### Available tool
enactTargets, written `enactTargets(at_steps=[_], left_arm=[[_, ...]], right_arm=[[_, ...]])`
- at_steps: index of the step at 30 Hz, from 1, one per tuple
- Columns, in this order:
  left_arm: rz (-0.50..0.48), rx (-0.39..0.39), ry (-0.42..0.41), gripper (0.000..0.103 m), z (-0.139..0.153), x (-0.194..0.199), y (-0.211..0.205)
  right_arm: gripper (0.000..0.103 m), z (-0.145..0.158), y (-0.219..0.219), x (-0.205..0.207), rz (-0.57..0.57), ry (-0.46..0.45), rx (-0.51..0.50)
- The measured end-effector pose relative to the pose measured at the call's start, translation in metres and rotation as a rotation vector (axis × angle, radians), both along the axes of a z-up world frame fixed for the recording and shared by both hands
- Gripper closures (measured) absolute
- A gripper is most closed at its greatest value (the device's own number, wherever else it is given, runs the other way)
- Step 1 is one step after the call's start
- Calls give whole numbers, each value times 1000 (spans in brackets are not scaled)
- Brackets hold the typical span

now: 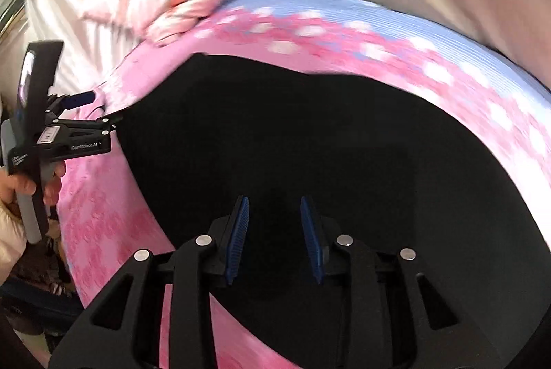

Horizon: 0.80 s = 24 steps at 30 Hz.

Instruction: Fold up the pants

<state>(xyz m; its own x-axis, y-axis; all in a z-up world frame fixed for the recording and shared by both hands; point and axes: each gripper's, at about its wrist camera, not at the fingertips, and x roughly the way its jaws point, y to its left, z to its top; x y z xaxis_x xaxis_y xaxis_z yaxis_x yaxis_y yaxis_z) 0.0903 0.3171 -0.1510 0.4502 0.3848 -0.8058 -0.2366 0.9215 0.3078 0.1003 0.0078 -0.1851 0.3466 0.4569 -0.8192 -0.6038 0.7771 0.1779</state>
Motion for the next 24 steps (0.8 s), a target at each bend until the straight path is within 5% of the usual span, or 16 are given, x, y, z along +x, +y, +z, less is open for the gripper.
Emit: enactTargets(at_steps=[3,6,10,14,17,20,22,24], left_arm=[[5,105,67,5,-13,6,-11],[4,61,-3,5,8,1,-25],[-67,-12,-8,5,15,1,-70],[-149,-5,106,5,-18,-3,-112],[-144,42,107,5,-31,-14,-122],[-139,45,107,5,-32,-16,-122],[-139,51,108,5,-32,-15,-123],[-139,57,114,5,-30,-14,-123]], right_arm=[[71,1,-50,21,-150,-4,-45],[71,25,-92,74,-253,15,102],[72,23,-90,151,-208,167,167],[76,-9,-42,180,-29,282,-3],[94,-18,-6,165,110,121,-223],[103,-17,-12,197,6,90,-157],[103,-10,-24,209,-103,-24,-208],[101,4,-54,207,-205,14,-76]])
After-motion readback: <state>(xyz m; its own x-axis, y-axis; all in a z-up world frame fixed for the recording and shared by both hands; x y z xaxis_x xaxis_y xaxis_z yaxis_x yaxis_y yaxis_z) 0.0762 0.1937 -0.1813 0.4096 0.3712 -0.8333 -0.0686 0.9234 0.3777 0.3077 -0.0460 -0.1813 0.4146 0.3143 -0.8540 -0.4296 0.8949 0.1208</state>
